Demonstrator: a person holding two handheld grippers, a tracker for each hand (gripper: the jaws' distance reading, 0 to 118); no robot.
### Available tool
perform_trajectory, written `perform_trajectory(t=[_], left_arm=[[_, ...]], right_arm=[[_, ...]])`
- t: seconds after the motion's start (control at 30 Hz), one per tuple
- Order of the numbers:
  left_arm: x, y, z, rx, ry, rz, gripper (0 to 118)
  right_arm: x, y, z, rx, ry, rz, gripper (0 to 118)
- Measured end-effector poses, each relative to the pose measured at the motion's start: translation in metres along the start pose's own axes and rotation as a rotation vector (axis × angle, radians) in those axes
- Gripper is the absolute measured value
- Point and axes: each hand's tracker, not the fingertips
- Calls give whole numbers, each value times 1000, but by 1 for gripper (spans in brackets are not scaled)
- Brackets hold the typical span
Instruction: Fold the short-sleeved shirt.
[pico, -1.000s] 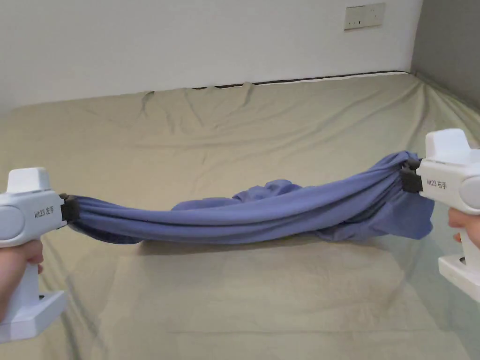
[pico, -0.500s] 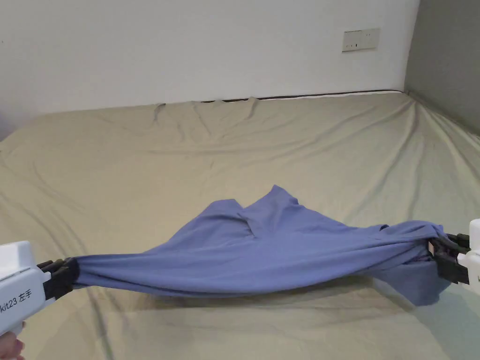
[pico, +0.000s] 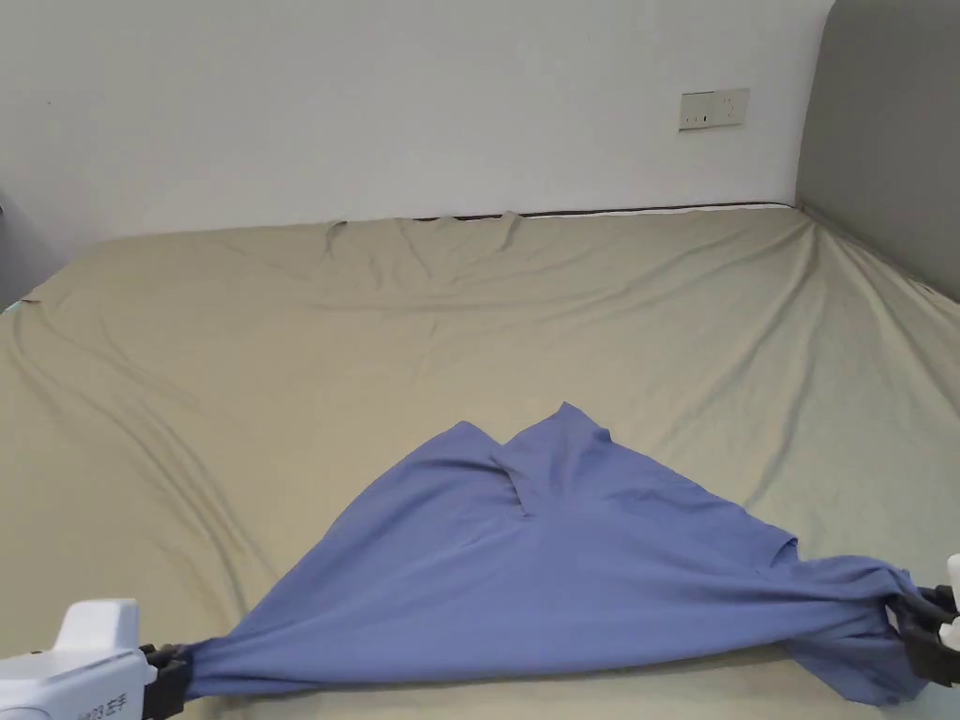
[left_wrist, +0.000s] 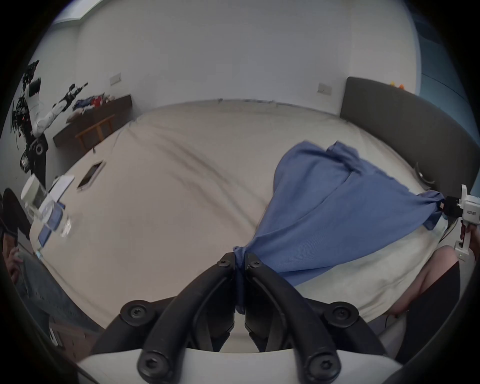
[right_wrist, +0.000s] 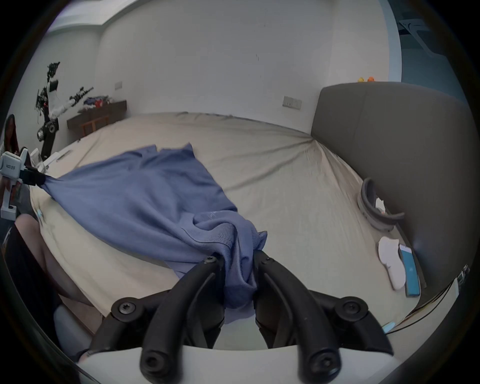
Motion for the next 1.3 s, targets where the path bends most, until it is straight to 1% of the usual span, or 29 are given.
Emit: perform_trajectory(t=[0.03, 0.07, 0.1, 0.13, 0.17, 0.2, 0.23, 0.3, 0.33, 0.43, 0.47, 0.5, 0.53, 0.57, 0.6, 0.63, 0.67, 0.7, 0.73, 0.77, 0.87, 0.93, 0.97, 1.0, 1.03, 1.07, 1.13, 1.17, 1.3], left_arm=[[-4, -5, -9, -4, 3, 8, 3], [-10, -9, -17, -4, 5, 15, 12], [-12, -12, -22, -18, 8, 36, 35], [-15, -13, -26, -43, 11, 77, 82], [-17, -14, -27, -41, 7, 111, 111], [-18, -12, -25, 1, 10, 132, 117], [-19, -6, -18, 43, 20, 152, 113], [-21, 13, 3, 159, 9, 182, 113], [-17, 26, 17, 170, -2, 186, 113], [-2, 59, 63, 280, 33, 135, 112], [15, 66, 90, 351, 36, 122, 108], [23, 70, 110, 421, 20, 100, 98], [32, 72, 129, 478, 30, 81, 78], [40, 72, 143, 533, 56, 72, 53], [43, 66, 148, 607, 80, 64, 22], [48, 63, 154, 644, 108, 61, 0], [52, 58, 158, 660, 128, 74, 0], [53, 53, 160, 634, 114, 78, 0], [51, 46, 157, 621, 74, 73, 0], [50, 41, 153, 582, 27, 53, 0], [43, 29, 132, 451, 44, 10, 0], [30, 23, 116, 365, 44, 28, 0], [23, 22, 108, 329, 14, 45, 0], [17, 22, 97, 262, -32, 54, 0], [9, 20, 83, 218, -67, 62, 8], [0, 16, 67, 187, -92, 69, 29], [-10, 9, 37, 93, -70, 73, 81], [-15, 6, 23, 58, -45, 76, 88], [-15, -8, -21, -78, 35, -29, 83]], right_arm=[[3, -4, -3, -17, 15, -50, 19], [6, -7, -5, -18, 25, -88, 24], [9, -12, -6, -17, 33, -125, 39], [10, -15, -5, -13, 21, -121, 66], [10, -16, -3, -5, 5, -105, 87], [12, -15, 0, 14, -33, -89, 102], [16, -13, 6, 30, -43, -107, 109], [23, 1, 24, 116, -38, -201, 109], [24, 12, 35, 173, -40, -230, 109], [12, 49, 70, 326, -63, -245, 109], [5, 62, 81, 374, -57, -254, 108], [-2, 73, 91, 412, -53, -271, 103], [-11, 81, 100, 465, -19, -309, 86], [-19, 87, 106, 509, 2, -318, 63], [-30, 92, 110, 551, 2, -307, 32], [-42, 95, 109, 556, -35, -282, 2], [-55, 93, 107, 560, -98, -264, 2], [-63, 91, 106, 675, -150, -155, 2], [-67, 88, 102, 646, -62, -180, 1], [-70, 86, 96, 541, 20, -245, 0], [-82, 79, 84, 480, 35, -149, 0], [-82, 77, 80, 522, 29, -91, 0], [-80, 76, 78, 464, 69, -165, 0], [-78, 75, 75, 436, 74, -208, 0], [-77, 76, 74, 443, 73, -200, 0], [-76, 75, 71, 440, 75, -202, 0], [-76, 75, 68, 427, 77, -210, 0], [-76, 75, 67, 418, 85, -208, 0], [-80, 74, 64, 395, 100, -189, 0]])
